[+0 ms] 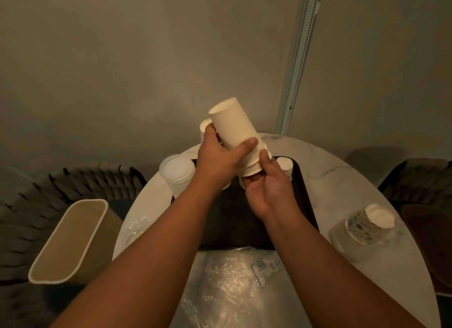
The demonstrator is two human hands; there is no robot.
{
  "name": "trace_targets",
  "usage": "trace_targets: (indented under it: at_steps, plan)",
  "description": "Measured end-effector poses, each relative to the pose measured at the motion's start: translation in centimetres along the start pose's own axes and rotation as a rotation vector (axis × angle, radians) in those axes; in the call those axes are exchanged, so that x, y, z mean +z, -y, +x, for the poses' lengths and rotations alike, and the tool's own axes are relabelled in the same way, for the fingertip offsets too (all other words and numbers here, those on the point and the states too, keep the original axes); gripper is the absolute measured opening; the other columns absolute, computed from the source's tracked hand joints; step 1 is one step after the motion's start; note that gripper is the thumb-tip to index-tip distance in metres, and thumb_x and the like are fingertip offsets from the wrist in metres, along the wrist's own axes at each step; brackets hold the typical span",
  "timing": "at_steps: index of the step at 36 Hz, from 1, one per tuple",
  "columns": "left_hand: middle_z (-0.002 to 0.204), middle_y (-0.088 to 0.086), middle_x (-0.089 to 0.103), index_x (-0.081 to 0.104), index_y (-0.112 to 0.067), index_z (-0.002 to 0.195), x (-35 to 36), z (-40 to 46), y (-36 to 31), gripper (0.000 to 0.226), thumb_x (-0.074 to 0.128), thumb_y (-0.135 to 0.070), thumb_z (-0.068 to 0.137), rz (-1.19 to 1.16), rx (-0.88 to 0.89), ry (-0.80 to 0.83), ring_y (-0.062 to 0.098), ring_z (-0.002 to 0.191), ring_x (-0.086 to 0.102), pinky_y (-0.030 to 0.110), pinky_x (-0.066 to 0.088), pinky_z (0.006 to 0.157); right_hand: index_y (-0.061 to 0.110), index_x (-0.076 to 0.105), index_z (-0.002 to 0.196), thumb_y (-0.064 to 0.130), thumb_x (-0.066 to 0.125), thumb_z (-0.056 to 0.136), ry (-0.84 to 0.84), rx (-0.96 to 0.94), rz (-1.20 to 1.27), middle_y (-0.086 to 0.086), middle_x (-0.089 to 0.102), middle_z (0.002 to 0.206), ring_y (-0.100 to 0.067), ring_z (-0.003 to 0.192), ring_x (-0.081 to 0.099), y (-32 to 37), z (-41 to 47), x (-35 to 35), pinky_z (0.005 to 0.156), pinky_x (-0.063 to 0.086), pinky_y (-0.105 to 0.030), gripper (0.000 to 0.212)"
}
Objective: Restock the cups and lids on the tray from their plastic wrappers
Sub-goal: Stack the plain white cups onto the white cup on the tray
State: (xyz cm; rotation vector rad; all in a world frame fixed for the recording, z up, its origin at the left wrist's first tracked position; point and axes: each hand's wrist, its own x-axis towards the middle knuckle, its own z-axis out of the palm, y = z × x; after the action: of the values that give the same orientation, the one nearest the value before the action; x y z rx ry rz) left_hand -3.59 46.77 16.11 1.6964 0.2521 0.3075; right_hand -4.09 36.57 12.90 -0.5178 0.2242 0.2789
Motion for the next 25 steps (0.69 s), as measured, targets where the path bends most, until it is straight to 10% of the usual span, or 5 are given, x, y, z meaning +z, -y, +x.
trace_targets:
  at_steps: [19, 25]
  plan:
    - [0.118, -0.005, 0.053, 0.040, -0.017, 0.132, -2.9, 6.8, -1.9, 0.075, 0.082, -0.027, 0.071, 0.311, 0.085, -0.238, 0.016, 0.104, 0.053, 0.030, 0.045, 0.083, 0.015, 0.055, 0.102, 0.021, 0.042, 0.104, -0.236, 0.027, 0.053, -0.012, 0.066, 0.105, -0.030, 0.101, 0.062, -0.4, 0.2, -2.9, 0.104, 0.043, -0.054, 0.014]
    - [0.129, 0.007, 0.055, 0.037, -0.014, 0.134, -2.0, 6.6, 1.6, 0.077, 0.083, -0.023, 0.072, 0.387, -0.043, -0.222, 0.026, 0.115, 0.054, 0.033, 0.045, 0.085, 0.014, 0.056, 0.107, 0.023, 0.042, 0.104, -0.235, 0.029, 0.023, -0.012, 0.068, 0.106, -0.026, 0.095, 0.065, -0.1, 0.5, -3.6, 0.078, 0.053, -0.044, 0.017]
